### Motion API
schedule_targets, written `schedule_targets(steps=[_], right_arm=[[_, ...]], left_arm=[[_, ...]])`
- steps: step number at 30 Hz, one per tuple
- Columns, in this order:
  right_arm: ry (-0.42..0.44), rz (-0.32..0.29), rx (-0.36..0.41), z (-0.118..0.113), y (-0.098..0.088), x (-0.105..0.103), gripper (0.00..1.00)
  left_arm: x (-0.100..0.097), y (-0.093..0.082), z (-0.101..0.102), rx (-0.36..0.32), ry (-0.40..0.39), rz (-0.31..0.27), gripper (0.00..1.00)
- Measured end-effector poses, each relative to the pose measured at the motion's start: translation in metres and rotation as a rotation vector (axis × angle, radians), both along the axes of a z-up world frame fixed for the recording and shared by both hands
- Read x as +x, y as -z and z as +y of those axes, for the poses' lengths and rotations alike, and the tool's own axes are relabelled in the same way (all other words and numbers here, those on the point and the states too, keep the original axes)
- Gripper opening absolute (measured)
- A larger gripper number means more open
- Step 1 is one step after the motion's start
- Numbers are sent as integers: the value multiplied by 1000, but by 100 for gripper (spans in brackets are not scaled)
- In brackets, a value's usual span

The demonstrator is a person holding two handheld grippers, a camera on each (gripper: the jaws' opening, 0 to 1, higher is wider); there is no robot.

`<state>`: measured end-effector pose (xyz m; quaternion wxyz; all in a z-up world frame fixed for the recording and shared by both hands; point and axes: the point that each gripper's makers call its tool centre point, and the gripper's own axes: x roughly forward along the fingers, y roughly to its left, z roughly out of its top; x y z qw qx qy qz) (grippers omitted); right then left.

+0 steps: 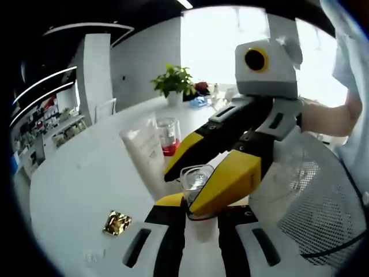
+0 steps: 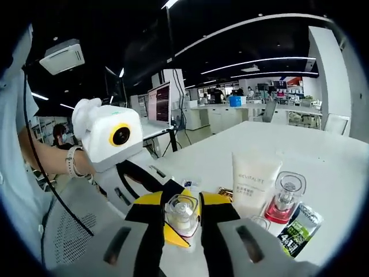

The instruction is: Arrange the skincare products in the storage area until every visible bottle or jar stands upright without overlapping.

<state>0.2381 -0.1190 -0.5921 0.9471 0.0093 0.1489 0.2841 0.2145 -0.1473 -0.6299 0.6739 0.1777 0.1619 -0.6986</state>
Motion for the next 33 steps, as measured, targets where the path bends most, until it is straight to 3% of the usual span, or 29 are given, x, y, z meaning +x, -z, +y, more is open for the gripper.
schedule_targets(steps=[10, 22, 33], right_arm=[[32, 6, -36, -3, 11, 7, 21], [47, 12, -53, -5, 21, 9, 21], [56, 32, -76, -8, 30, 11, 21]], left_arm=[[7, 12, -5, 22, 14, -45, 17], [11, 23, -8, -9, -6, -6, 17], [13, 32, -10, 4, 7, -31, 18]])
